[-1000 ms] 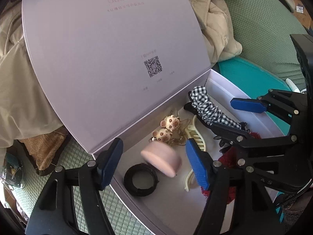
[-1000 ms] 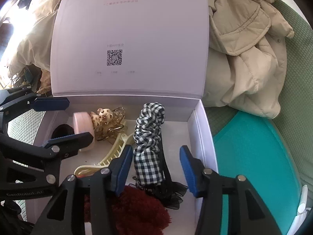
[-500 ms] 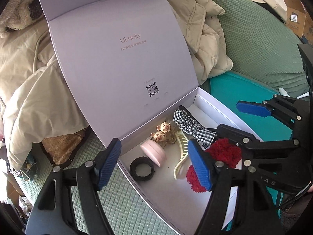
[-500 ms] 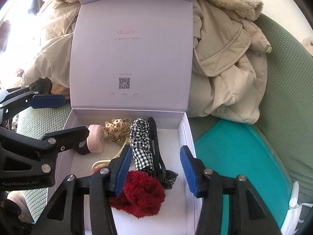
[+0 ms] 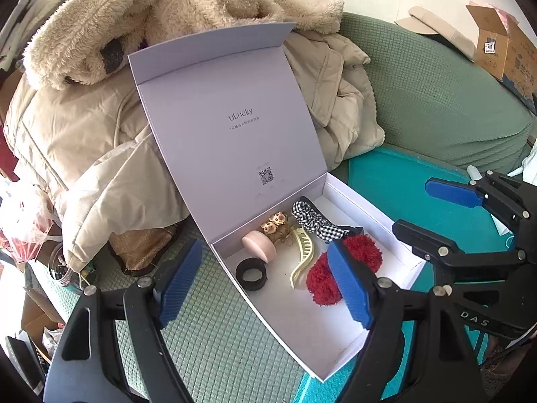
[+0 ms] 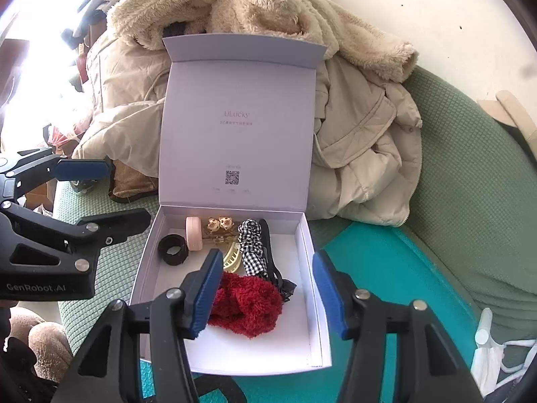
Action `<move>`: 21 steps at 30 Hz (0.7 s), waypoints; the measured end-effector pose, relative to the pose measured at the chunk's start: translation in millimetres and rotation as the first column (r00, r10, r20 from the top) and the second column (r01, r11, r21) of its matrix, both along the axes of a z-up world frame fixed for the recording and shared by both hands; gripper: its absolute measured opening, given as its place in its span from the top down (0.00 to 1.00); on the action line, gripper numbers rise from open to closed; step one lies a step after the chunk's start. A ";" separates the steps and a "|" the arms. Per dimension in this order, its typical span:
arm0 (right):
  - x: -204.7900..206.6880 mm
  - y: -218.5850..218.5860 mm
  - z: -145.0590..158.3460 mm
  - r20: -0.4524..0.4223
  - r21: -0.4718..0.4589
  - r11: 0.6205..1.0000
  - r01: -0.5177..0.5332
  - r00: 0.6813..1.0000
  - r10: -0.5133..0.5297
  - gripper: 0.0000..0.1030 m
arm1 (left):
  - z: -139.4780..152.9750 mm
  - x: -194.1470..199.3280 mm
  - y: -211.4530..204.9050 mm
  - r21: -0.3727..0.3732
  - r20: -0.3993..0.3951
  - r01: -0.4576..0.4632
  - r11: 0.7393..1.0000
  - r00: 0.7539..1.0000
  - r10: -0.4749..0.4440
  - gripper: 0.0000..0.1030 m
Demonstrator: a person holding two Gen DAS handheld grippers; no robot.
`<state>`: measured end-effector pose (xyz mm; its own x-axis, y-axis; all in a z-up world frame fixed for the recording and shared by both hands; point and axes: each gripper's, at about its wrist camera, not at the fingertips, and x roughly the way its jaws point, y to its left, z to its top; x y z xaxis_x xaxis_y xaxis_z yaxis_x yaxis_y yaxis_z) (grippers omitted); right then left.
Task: Organize objects
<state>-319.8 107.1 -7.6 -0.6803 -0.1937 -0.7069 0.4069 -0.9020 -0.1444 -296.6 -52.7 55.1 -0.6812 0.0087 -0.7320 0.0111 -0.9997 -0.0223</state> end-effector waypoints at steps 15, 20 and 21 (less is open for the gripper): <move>86.2 5.5 40.1 -0.098 -0.017 1.000 -0.012 0.995 0.010 0.41 | 40.1 82.0 9.4 0.006 -0.061 -0.047 0.999 0.997 0.047 0.21; 113.0 6.8 44.6 -0.109 -0.022 1.000 -0.014 0.994 0.012 0.41 | 43.0 111.5 14.2 0.006 -0.070 -0.062 0.998 0.996 0.062 0.20; 117.6 7.4 45.0 -0.111 -0.025 1.000 -0.015 0.994 0.012 0.41 | 43.1 117.9 14.9 0.008 -0.072 -0.067 0.998 0.995 0.067 0.20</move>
<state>-202.2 114.5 37.3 -0.7516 -0.2205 -0.6216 0.4019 -0.9004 -0.1665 -178.7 -37.7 98.2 -0.7312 -0.0343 -0.6813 0.0761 -0.9966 -0.0315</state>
